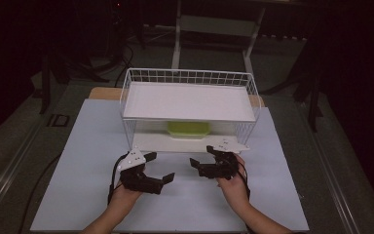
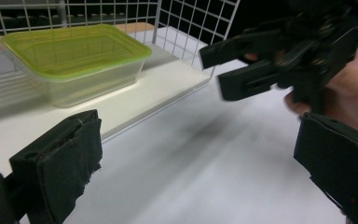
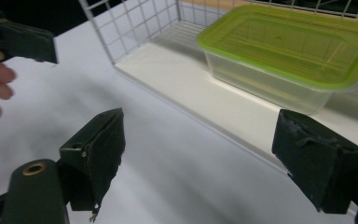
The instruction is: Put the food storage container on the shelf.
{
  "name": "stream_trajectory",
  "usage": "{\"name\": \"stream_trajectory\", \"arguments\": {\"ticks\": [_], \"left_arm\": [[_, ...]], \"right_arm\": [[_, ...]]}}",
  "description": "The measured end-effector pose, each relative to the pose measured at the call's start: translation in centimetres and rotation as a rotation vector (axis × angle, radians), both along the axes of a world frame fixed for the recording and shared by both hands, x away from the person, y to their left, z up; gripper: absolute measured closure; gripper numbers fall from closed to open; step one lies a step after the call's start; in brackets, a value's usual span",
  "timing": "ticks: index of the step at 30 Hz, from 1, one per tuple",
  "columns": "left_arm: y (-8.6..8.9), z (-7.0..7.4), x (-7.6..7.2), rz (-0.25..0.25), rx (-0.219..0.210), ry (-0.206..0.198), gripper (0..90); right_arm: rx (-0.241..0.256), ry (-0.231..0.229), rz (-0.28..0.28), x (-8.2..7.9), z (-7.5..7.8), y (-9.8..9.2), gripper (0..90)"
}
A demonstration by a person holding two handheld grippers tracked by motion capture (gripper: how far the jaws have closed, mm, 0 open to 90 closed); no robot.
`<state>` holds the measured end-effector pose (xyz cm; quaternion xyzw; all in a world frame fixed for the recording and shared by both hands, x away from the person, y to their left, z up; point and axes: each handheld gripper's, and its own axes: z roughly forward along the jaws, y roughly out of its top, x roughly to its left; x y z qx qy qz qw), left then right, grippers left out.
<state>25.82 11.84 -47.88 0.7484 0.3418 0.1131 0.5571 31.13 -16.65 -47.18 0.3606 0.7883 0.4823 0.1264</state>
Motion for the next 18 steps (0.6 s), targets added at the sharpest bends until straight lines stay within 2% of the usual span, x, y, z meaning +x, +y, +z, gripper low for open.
{"name": "stream_trajectory", "arguments": {"ticks": [5, 10, 11, 18], "left_arm": [[0.3, -0.2, -0.7, -0.018, 0.000, 0.007, 1.6], [0.7, -0.3, -1.1, -0.012, 0.006, 0.006, 1.6], [0.8, -0.3, -1.3, -0.007, 0.020, 0.003, 1.6], [1.0, -0.3, -1.9, -0.019, 0.032, 0.000, 1.6]], "right_arm": [[-0.002, -0.010, 0.014, -1.3, 0.4, -0.7, 16.9], [0.005, -0.012, 0.027, -2.5, 0.7, -1.6, 16.9], [0.004, -0.012, 0.029, -2.7, 0.7, -1.8, 16.9], [-0.020, -0.028, 0.033, -4.0, 0.6, -3.0, 17.0]]}}
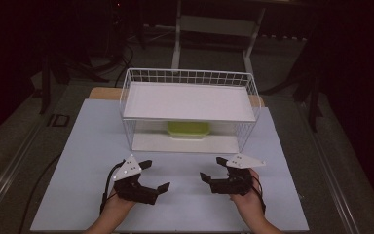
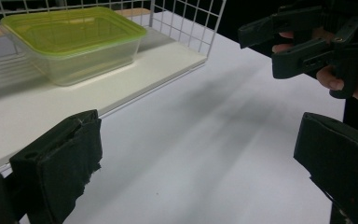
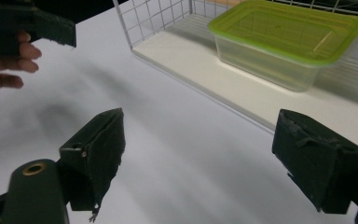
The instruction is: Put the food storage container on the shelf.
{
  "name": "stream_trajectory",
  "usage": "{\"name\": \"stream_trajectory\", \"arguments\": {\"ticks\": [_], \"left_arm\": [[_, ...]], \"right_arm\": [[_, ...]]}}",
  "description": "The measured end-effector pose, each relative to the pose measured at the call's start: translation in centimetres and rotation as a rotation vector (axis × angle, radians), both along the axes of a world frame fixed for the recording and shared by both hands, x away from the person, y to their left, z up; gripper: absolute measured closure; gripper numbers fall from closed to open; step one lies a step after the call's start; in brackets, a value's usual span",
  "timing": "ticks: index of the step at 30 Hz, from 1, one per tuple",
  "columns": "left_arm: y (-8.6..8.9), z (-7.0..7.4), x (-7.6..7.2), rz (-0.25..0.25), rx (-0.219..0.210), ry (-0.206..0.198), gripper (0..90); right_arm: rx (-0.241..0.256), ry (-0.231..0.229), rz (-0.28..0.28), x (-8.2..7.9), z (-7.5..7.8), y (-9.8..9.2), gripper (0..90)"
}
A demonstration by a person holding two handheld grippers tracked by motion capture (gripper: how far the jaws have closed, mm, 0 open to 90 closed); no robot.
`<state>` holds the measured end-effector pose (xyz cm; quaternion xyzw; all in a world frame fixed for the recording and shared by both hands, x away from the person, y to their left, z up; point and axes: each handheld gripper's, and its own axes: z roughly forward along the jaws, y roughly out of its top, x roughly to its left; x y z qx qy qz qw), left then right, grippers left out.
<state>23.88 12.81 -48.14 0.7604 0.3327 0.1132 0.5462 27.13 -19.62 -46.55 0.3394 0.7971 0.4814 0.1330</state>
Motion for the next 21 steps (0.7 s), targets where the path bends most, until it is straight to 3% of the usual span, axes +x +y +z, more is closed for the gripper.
{"name": "stream_trajectory", "arguments": {"ticks": [9, 15, 21], "left_arm": [[-0.1, -0.5, -0.8, -0.016, 0.015, 0.007, 1.6], [-0.1, -0.7, -0.8, -0.016, 0.016, 0.004, 1.6], [0.0, -1.1, -0.7, -0.013, 0.013, 0.000, 1.6]], "right_arm": [[-0.013, 0.010, -0.024, -1.7, -0.4, -2.2, 17.0], [0.003, 0.029, -0.053, -1.6, -1.2, -3.1, 17.0], [-0.011, 0.024, -0.057, -1.4, -2.0, -3.3, 17.0]]}}
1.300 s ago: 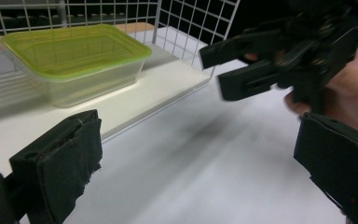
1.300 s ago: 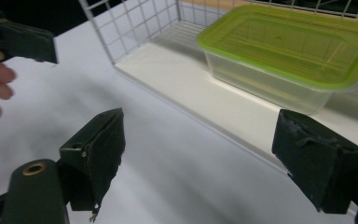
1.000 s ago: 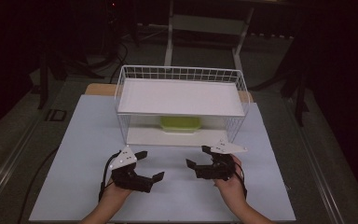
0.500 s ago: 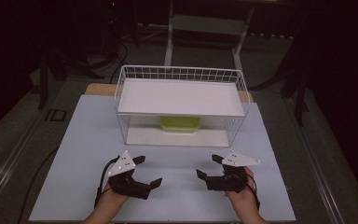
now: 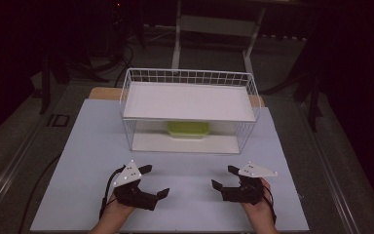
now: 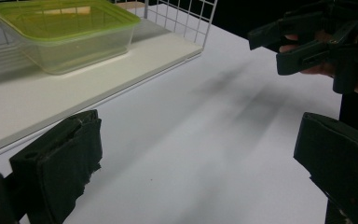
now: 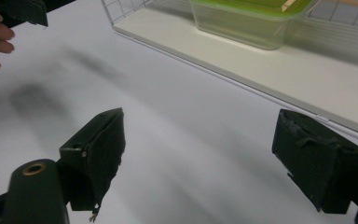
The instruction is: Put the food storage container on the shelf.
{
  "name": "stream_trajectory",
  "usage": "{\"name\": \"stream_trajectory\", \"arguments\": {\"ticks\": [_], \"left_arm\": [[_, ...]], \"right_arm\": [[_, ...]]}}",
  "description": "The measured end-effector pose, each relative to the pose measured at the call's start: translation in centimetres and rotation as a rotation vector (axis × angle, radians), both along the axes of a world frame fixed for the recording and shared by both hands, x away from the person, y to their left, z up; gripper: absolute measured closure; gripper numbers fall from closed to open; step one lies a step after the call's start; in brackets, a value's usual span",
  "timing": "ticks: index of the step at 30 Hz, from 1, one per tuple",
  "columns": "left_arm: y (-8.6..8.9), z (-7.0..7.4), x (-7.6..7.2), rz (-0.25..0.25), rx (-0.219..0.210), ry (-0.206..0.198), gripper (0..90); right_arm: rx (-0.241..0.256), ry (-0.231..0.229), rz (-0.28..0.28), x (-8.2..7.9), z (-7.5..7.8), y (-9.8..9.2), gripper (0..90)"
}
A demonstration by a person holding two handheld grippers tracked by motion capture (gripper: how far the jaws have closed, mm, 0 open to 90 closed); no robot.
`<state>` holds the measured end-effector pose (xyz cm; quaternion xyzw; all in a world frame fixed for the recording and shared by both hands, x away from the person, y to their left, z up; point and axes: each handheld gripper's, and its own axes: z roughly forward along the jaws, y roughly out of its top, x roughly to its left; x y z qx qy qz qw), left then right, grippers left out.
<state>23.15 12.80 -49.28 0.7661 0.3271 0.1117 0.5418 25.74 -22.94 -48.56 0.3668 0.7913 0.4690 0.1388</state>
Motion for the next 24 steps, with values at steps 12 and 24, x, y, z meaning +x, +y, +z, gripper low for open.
{"name": "stream_trajectory", "arguments": {"ticks": [12, 24], "left_arm": [[0.2, -1.5, 0.4, 0.003, -0.016, 0.036, 1.6], [-0.2, -1.5, 0.3, -0.010, -0.004, 0.015, 1.6]], "right_arm": [[-0.022, -0.001, 0.057, 0.4, -1.1, 0.5, 17.0], [-0.023, 0.024, 0.049, 1.1, -1.5, 0.2, 17.1]]}}
